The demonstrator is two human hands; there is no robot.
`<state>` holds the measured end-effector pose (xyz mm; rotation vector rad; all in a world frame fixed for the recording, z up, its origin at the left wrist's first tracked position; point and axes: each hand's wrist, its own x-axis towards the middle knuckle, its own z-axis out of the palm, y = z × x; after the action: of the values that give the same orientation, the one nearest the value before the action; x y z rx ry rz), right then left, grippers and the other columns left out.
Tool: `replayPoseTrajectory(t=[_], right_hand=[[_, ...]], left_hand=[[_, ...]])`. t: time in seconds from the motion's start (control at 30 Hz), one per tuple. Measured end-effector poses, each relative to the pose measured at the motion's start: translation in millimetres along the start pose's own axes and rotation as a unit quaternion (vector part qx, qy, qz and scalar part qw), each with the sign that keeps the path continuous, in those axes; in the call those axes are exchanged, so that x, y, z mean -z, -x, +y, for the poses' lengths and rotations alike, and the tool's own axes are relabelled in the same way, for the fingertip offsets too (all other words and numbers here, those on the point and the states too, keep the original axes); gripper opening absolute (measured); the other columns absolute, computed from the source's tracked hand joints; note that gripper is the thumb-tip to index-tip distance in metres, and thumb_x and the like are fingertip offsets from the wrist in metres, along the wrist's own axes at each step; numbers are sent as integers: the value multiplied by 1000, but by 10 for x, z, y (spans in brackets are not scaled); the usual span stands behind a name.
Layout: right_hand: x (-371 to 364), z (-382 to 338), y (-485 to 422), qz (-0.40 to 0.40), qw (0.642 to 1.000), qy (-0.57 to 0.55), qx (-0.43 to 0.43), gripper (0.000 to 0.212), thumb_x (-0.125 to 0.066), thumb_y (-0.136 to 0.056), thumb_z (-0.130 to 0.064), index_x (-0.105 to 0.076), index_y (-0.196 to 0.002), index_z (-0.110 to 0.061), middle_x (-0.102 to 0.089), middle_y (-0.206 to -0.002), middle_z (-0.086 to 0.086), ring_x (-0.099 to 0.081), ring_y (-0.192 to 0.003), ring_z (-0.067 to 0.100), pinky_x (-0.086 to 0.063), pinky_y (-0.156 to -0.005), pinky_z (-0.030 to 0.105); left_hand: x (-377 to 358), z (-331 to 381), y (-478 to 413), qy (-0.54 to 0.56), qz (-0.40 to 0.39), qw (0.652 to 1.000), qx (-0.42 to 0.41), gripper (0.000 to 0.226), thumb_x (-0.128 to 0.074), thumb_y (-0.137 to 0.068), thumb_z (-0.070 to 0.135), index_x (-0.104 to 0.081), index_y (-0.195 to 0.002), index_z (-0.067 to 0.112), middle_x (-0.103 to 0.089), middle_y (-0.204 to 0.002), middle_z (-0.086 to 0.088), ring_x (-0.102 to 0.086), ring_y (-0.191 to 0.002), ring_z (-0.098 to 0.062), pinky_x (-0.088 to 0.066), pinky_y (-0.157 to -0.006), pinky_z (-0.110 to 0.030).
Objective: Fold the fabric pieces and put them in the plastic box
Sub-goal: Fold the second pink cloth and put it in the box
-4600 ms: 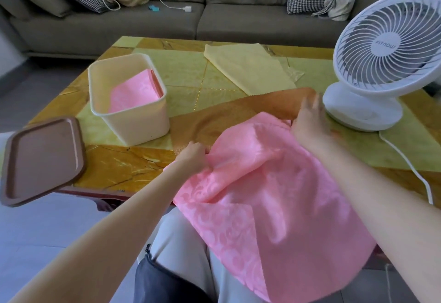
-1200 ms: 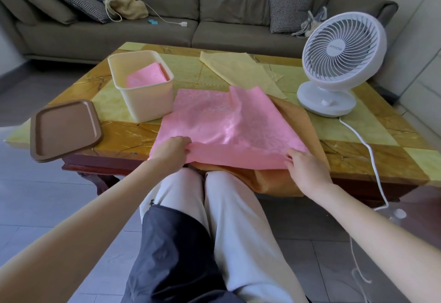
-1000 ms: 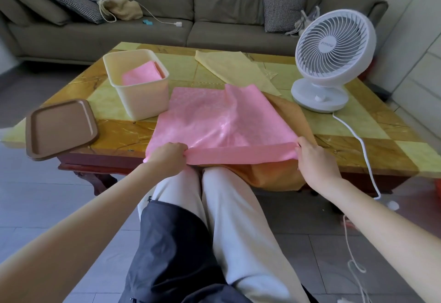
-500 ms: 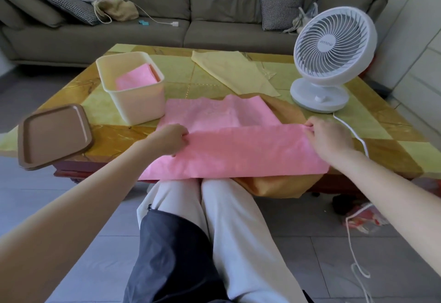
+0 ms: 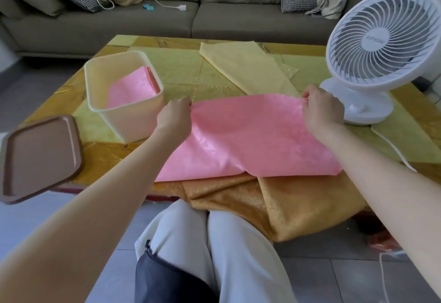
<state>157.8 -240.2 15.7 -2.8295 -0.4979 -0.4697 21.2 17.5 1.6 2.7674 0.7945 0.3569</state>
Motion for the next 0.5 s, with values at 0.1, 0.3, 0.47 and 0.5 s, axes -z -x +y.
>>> replayPoseTrajectory(t=[0.1,0.3,0.47,0.5], right_hand=[[-212,-65,-139,-20,999,-39,-20,23,-43,-93,1,-55,-112,-4,-63,-107,19,-60,-95,37,-43,-73,37],[-581,-174,-258,-85,993,-63,-45,23,-41,-93,3,-53,-112,1,-60,-110,21,-58,-98,36,-35,-69,31],[-723,-208,-186,-166,981,-81,-51,43,-43,-90,7,-31,-131,6,-47,-127,27,-52,-112,41,-41,-78,37],[-727,-223,-170,-181,979,-83,-42,50,-46,-90,5,-25,-136,6,-39,-135,28,-46,-120,42,-42,-86,38]], left_hand=[[-165,10,-178,-11,-31,999,7,27,-37,-92,-1,-55,-113,4,-62,-106,-19,-59,-95,-37,-45,-68,-39],[-486,0,-330,19,-128,991,16,32,-38,-91,3,-47,-122,3,-53,-123,-19,-55,-109,-37,-45,-85,-43],[-580,-21,-370,16,-151,988,7,43,-37,-92,2,-39,-136,6,-39,-139,-16,-47,-120,-35,-43,-93,-43],[-575,-21,-371,25,-156,987,2,51,-37,-92,1,-31,-143,10,-29,-148,-14,-44,-125,-34,-43,-93,-42]])
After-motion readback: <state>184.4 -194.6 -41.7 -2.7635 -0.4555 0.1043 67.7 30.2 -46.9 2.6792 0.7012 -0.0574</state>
